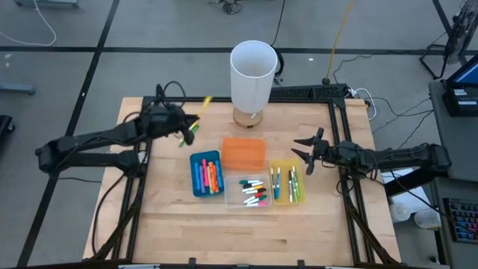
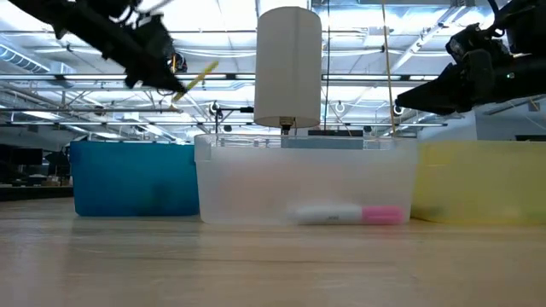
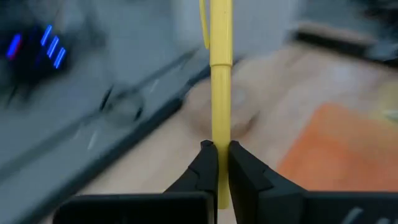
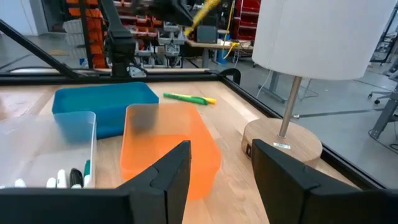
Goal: Pick & Place Markers
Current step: Put the left yellow pen into the orange bin
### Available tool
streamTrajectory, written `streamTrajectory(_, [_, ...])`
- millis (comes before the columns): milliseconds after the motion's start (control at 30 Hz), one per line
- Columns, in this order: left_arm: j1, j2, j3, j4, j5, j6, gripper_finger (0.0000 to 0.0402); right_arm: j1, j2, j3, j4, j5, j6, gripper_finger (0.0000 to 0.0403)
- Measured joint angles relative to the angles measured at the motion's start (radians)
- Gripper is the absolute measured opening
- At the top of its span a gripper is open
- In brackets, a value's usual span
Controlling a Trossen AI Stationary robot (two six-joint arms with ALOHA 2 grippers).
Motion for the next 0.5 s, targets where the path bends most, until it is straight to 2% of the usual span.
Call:
streamTrajectory(100, [-0.104,0.002,-0.031,0.179,0.012,0.106,0.0015,0.000,0.037,0.000,0.064,0.000,0.000,0.0155])
streamTrajectory(233, [-0.204,0.045,-0.062,0.394,0.058,0.149,0.0015,0.000,0.126,0.000,0.241,-0.002,0.000,0.0155])
streamTrajectory(500, [-0.317,0.289,-0.067,0.715,0.167,0.199,0.0015,0.000,0.404,0.021,0.640,-0.006,-0.015,0.0155])
